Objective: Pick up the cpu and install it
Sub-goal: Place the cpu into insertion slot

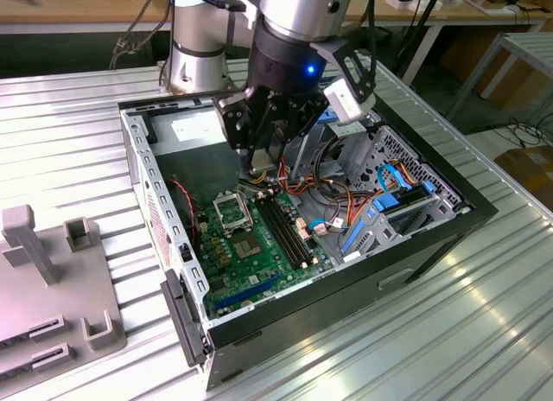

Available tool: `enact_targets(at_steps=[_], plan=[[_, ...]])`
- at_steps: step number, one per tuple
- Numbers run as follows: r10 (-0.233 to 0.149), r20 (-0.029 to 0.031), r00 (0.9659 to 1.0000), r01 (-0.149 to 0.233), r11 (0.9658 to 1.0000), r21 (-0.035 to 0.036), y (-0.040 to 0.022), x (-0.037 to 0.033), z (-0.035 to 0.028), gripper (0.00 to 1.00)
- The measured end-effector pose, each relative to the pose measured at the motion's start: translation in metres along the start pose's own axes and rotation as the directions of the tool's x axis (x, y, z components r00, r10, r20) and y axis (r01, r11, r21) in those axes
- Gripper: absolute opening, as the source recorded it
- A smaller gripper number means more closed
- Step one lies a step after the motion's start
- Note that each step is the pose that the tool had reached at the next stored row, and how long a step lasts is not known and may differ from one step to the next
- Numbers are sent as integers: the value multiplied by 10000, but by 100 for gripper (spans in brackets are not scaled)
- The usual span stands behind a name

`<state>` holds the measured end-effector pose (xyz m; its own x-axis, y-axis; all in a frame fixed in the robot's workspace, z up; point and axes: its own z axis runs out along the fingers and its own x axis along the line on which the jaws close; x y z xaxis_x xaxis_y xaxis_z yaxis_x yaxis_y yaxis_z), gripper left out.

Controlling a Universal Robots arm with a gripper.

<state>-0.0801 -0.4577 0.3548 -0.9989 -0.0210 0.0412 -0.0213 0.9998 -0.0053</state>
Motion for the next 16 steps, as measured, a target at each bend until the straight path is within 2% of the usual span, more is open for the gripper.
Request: enact_targets(at_steps=[8,16], plan=[[0,1,10000,0,10000,-1,-98,-6,152,47],[1,0,10000,-1,10000,-1,-114,-14,316,47]])
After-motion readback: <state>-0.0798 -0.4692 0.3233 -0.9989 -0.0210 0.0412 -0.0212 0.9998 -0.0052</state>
